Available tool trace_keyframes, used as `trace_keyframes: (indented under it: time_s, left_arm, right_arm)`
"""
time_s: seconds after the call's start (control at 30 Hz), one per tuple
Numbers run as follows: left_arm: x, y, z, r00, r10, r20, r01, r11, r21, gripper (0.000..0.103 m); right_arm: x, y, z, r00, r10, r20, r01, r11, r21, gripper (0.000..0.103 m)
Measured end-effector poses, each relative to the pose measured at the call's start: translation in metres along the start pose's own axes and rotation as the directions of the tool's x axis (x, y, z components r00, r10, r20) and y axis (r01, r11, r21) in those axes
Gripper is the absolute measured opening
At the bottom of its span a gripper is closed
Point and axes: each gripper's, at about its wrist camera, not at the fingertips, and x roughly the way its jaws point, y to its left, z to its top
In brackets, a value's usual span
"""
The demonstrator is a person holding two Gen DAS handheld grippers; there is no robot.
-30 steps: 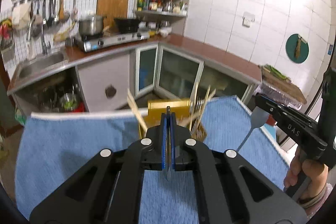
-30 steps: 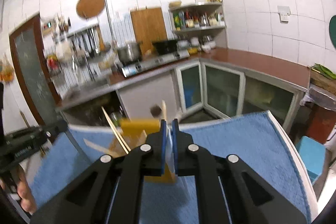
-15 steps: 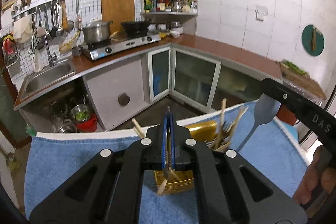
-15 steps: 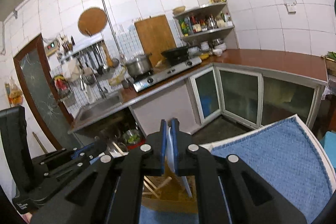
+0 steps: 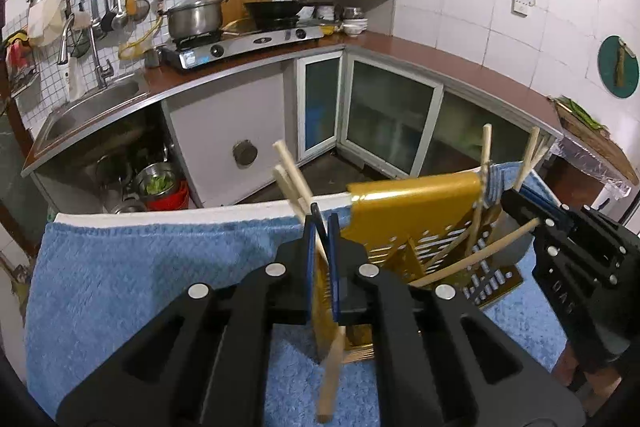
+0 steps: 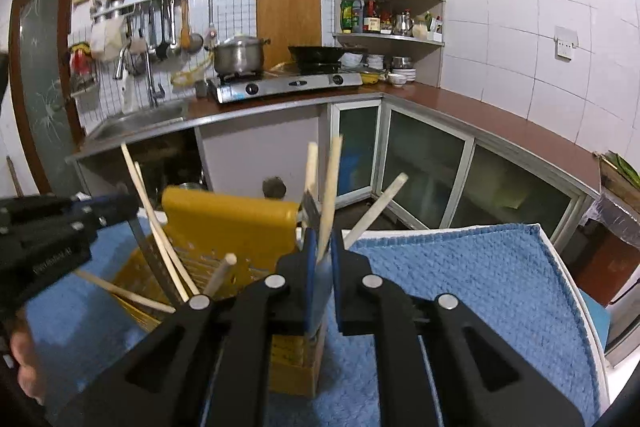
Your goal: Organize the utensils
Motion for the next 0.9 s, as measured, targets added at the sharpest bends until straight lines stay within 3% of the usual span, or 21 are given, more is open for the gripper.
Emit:
trace_keyframes:
  time_s: [0.07,0.1,0.13,0.17,0.23,0.37,0.53,0.7,0.9]
  left_arm:
    - [-0.004,0.005,-0.003,1.000,0.001,0.000,-0.001,1.000,-0.016,0.006]
    - [-0.007,0.006,-0.004,1.000,0.003,0.003,-0.003,1.000,-0.021,0.012]
    - [-0.011,0.008,-0.004,1.000,0.005,0.009,-0.005,1.000,-0.024,0.021]
    - [-0.019,0.011,-0.004,1.000,0.007,0.019,-0.006,1.000,-0.029,0.026]
    - [-0.035,0.014,-0.003,0.999,0.007,0.048,-0.005,0.999,-0.038,0.044]
    - [-0.078,0.023,-0.004,0.994,0.014,0.107,-0.009,0.999,-0.051,0.065]
    - [-0.125,0.030,-0.021,0.986,0.043,0.160,-0.035,0.998,-0.051,0.095]
    - [-0.162,0.030,-0.067,0.982,0.043,0.186,-0.029,0.997,-0.076,0.098]
    - [-0.192,0.012,-0.142,0.968,0.071,0.240,-0.051,0.995,-0.088,0.098]
  right_arm:
    - [0.001,0.001,-0.003,1.000,0.006,-0.009,-0.005,1.000,0.003,0.012]
    - [0.000,0.000,-0.004,1.000,0.020,-0.019,-0.020,1.000,0.013,0.020]
    - [-0.001,-0.001,-0.004,0.999,0.029,-0.024,-0.028,0.999,0.020,0.042]
    - [-0.008,-0.002,-0.004,0.999,0.030,-0.017,-0.030,0.999,0.027,0.049]
    - [-0.020,-0.004,-0.002,1.000,0.030,0.005,-0.030,0.999,0.023,0.051]
    - [-0.055,-0.012,0.005,0.999,0.019,0.029,-0.020,1.000,0.021,0.052]
    - [-0.107,-0.018,-0.006,0.997,0.018,0.072,-0.019,1.000,0.011,0.072]
    - [-0.155,-0.021,-0.041,0.994,0.016,0.111,-0.019,0.999,0.031,0.085]
    - [-0.195,-0.007,-0.114,0.990,0.064,0.124,-0.068,0.997,0.024,0.096]
